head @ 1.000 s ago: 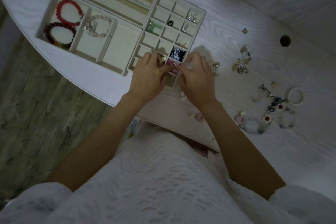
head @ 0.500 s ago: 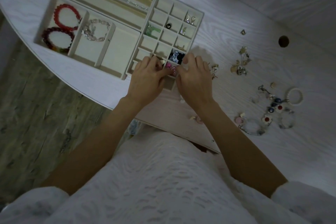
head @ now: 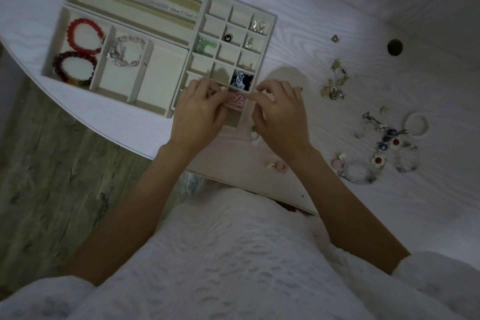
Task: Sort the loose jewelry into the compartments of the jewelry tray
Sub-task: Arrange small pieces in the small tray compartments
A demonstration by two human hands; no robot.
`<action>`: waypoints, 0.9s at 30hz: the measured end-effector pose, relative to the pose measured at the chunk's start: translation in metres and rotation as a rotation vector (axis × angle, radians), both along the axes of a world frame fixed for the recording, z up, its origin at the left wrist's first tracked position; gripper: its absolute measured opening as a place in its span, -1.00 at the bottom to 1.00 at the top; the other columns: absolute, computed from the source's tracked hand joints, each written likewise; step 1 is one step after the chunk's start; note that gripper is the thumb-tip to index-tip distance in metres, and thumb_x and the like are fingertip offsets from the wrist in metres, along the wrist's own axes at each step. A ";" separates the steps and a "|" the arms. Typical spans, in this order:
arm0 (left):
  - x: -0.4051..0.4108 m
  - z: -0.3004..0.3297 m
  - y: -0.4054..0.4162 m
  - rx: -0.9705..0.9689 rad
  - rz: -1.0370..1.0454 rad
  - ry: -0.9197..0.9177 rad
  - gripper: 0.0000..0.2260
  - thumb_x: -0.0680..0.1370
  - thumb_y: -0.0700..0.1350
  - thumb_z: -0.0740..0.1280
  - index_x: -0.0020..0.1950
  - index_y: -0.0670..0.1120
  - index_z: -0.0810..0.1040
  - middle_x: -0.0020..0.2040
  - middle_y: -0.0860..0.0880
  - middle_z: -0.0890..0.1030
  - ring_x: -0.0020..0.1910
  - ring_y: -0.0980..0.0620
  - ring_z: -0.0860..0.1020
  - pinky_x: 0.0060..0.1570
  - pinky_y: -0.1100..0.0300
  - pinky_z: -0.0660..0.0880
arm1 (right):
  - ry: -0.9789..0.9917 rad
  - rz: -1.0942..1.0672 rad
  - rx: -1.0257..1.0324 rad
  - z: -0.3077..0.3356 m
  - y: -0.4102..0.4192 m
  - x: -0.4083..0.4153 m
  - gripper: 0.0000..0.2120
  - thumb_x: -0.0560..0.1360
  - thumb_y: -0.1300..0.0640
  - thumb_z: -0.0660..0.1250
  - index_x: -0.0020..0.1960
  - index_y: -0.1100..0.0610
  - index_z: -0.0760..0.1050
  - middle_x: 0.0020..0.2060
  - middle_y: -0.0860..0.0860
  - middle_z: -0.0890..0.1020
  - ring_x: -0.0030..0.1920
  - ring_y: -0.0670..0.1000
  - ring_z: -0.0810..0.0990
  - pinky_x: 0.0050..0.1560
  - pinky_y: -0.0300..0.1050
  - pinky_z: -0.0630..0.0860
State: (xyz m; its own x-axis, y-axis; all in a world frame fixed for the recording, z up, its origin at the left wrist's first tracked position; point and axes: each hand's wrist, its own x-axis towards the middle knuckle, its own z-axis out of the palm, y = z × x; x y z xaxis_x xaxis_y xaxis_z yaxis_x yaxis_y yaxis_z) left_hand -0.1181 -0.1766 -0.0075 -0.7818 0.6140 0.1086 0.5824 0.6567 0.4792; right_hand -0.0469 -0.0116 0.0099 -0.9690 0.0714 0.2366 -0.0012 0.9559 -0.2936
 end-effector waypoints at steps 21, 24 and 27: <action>0.151 -0.018 0.184 -0.248 -0.380 -0.023 -0.78 0.32 -0.06 0.51 -0.22 -0.14 0.54 -0.30 -0.09 0.54 -0.28 -0.12 0.53 -0.30 0.10 0.42 | -0.349 -0.478 -0.258 -0.031 0.141 0.192 -0.70 0.50 0.15 0.36 0.20 0.23 0.48 0.10 0.21 0.47 0.06 0.22 0.49 -0.06 0.01 0.48; 0.149 -0.015 0.184 -0.254 -0.347 -0.058 -0.77 0.26 -0.11 0.57 -0.24 -0.13 0.57 -0.33 -0.10 0.56 -0.30 -0.14 0.55 -0.32 0.13 0.45 | -0.276 -0.470 -0.264 -0.027 0.152 0.184 -0.72 0.49 0.16 0.37 0.17 0.23 0.51 0.09 0.22 0.48 0.09 0.23 0.47 -0.03 0.05 0.50; 0.149 -0.015 0.181 -0.202 -0.279 -0.051 -0.87 0.35 -0.09 0.43 -0.24 -0.14 0.58 -0.35 -0.12 0.56 -0.33 -0.15 0.56 -0.35 0.13 0.46 | -0.276 -0.240 -0.225 -0.029 0.151 0.173 -0.71 0.44 0.24 0.37 0.16 0.20 0.53 0.07 0.19 0.51 0.03 0.23 0.47 -0.06 0.07 0.51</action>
State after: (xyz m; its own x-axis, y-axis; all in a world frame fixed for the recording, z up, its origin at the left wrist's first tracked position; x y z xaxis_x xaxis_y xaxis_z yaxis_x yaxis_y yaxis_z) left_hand 0.0308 0.0039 -0.0226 -0.5824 0.8097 -0.0721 0.7311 0.5605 0.3890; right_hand 0.1260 0.1390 -0.0189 -0.9434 0.3228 -0.0763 0.3212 0.8318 -0.4526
